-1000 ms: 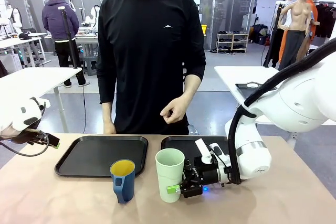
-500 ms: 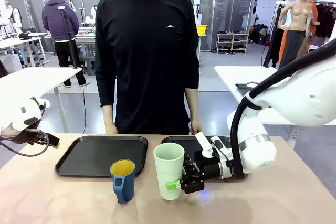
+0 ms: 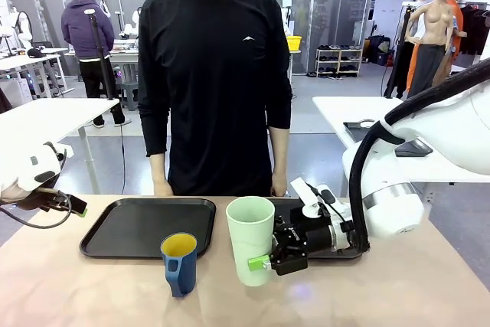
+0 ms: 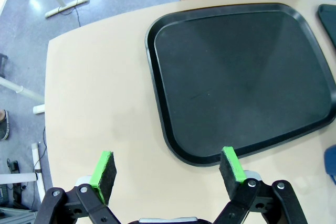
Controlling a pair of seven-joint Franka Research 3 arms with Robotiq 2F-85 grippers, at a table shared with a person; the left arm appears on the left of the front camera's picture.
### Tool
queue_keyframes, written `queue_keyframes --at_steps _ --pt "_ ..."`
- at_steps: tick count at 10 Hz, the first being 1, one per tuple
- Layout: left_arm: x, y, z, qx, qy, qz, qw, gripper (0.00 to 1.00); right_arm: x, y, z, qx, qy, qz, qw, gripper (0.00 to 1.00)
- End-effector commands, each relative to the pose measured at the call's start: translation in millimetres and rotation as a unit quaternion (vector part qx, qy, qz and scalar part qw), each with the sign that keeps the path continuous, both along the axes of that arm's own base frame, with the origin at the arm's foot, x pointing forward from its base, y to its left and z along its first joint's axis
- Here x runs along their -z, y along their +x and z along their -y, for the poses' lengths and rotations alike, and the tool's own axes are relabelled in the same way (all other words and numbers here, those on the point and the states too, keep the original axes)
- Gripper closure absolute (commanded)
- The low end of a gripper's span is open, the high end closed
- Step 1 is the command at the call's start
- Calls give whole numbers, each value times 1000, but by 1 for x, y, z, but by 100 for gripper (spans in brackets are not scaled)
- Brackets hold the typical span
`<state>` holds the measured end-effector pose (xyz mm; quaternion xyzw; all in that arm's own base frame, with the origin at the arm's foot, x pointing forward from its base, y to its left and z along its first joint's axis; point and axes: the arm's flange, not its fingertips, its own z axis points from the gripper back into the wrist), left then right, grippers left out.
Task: Sort and store the cups by type.
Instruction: Pick up the Reusable plastic cup, then place the picked Reusable plastic cup into the Flat Tray indicated by the person.
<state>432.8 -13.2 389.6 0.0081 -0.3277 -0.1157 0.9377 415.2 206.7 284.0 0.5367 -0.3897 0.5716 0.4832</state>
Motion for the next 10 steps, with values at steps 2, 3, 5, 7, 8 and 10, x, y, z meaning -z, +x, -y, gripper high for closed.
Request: queue_keyframes --at_steps 2,3,5,7,8,10 --pt "0 0 0 -1 2 1 1000 0 -3 -1 -4 2 8 -1 1000 49" --pt "0 0 0 -1 2 1 1000 0 -3 -1 -4 2 8 -1 1000 49" --pt "0 0 0 -1 2 1 1000 0 -3 -1 -4 2 8 -1 1000 49" --pt "0 0 0 -1 2 1 1000 0 -3 -1 -4 2 8 -1 1000 49" --pt "0 0 0 -1 2 1 1000 0 -3 -1 -4 2 8 -1 1000 49" --pt "0 0 0 -1 2 1 1000 0 -3 -1 -4 2 8 -1 1000 49"
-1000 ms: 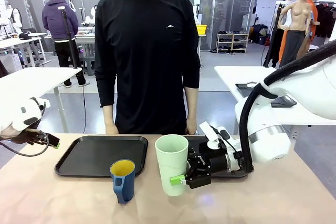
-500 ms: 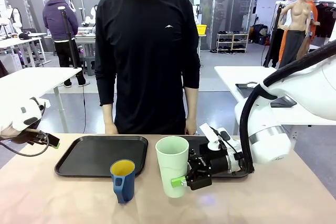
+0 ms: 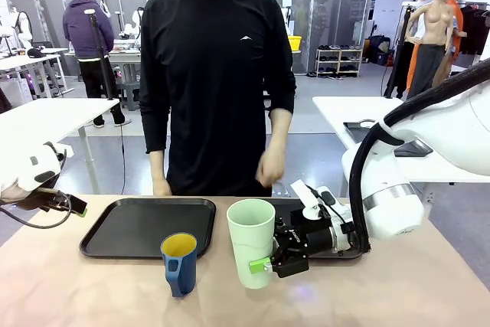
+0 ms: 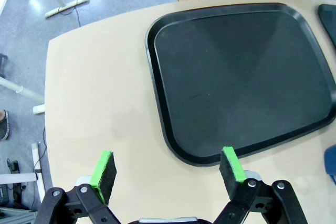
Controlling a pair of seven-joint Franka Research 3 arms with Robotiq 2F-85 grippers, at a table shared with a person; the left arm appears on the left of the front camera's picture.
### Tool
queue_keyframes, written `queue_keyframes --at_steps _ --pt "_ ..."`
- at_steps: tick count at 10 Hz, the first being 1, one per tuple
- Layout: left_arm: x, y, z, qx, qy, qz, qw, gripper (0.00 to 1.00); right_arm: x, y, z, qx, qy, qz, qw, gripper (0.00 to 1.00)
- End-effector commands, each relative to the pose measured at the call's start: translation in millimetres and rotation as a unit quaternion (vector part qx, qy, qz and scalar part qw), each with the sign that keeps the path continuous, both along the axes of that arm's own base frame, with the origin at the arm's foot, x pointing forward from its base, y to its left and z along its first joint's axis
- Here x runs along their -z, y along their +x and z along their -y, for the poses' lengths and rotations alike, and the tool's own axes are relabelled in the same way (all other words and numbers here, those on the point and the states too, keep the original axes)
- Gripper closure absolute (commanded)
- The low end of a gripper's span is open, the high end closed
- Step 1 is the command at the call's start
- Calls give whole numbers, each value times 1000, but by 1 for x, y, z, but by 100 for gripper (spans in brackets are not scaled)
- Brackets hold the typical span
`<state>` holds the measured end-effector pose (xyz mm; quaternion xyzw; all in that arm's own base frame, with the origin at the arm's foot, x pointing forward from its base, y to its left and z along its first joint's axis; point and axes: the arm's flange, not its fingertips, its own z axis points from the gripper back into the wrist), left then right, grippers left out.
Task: Sort and store the cups by type.
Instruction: Place the picked Reusable plastic cup into the Flat Tray indicated by the person.
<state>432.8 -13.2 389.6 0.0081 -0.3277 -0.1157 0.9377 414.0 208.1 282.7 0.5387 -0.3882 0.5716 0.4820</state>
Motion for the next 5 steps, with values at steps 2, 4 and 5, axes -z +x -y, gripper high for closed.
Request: queue_keyframes --at_steps 2,4,5 --pt "0 0 0 -1 2 1 1000 0 -5 0 -3 5 7 1 1000 49" --pt "0 0 0 -1 2 1 1000 0 -5 0 -3 5 7 1 1000 49" --pt "0 0 0 -1 2 1 1000 0 -5 0 -3 5 7 1 1000 49"
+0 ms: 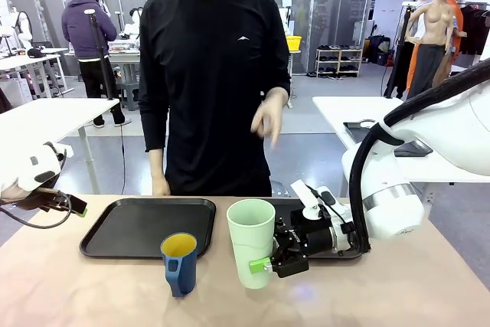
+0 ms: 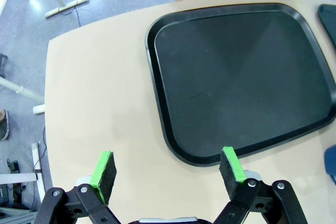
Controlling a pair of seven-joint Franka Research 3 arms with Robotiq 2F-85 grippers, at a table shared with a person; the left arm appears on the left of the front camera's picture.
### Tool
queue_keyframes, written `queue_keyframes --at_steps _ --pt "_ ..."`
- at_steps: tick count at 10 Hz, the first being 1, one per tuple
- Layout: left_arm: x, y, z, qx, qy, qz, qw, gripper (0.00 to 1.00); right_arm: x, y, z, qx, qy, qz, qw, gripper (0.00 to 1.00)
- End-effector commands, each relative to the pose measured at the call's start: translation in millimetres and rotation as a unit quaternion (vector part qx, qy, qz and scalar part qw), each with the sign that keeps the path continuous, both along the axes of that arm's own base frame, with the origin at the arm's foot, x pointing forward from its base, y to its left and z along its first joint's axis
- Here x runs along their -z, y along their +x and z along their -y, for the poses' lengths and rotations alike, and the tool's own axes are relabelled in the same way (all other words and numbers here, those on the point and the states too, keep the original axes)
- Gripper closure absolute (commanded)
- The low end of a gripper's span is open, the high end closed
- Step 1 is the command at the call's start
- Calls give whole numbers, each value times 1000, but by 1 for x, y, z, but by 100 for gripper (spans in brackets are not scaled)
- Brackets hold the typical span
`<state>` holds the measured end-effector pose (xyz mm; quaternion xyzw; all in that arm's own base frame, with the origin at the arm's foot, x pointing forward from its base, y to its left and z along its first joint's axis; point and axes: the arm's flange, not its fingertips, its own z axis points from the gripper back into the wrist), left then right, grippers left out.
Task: Sort and store the cups by type.
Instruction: Place the picked Reusable plastic cup into the Flat Tray indicated by the person.
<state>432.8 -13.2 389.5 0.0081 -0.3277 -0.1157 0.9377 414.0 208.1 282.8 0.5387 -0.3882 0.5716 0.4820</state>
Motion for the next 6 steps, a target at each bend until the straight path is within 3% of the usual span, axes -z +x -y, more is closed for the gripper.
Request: queue_keyframes --at_steps 1,6 --pt "0 0 0 -1 2 1 1000 0 -5 0 -3 5 7 1 1000 49" --pt "0 0 0 -1 2 1 1000 0 -5 0 -3 5 7 1 1000 49"
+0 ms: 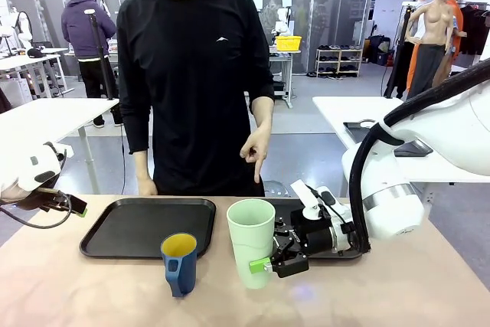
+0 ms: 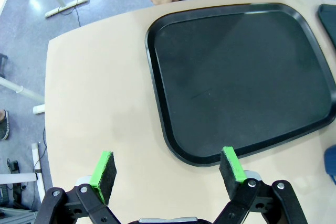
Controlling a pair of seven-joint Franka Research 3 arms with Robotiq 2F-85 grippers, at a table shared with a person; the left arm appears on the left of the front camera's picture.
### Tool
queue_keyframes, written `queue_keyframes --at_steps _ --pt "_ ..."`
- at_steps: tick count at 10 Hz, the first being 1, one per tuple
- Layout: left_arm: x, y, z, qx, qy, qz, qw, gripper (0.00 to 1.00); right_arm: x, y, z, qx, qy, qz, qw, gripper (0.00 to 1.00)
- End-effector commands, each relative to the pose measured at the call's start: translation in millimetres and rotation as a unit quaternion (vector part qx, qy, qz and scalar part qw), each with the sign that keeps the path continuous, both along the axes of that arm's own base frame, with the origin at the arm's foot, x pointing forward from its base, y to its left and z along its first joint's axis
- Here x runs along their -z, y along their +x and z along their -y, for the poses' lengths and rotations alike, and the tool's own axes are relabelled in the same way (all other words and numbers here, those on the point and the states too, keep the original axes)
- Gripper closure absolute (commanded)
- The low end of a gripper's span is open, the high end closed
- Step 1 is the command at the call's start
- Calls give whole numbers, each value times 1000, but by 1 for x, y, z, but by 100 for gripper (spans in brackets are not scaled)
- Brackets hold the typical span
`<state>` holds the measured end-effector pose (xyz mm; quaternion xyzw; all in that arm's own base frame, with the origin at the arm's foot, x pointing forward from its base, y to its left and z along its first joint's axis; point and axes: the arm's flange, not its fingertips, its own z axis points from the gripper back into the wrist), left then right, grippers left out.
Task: Sort and store the cups by type.
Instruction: Place the picked Reusable plastic cup into the Flat Tray indicated by the person.
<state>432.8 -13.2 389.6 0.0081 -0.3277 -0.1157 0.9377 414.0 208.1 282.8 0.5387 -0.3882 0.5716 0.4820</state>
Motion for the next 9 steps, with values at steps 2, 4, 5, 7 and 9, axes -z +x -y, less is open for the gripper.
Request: queue_keyframes --at_steps 2,4,5,7,9 --pt "0 0 0 -1 2 1 1000 0 0 0 0 0 0 0 1000 16" --pt "0 0 0 -1 2 1 1000 0 -5 17 10 20 0 7 1000 16" --pt "0 0 0 -1 2 1 1000 0 -6 34 23 39 5 6 999 16" --pt "0 0 0 -1 2 1 1000 0 -12 70 56 93 16 11 996 16" --pt "0 0 0 -1 2 1 1000 0 -20 100 85 134 10 14 991 16"
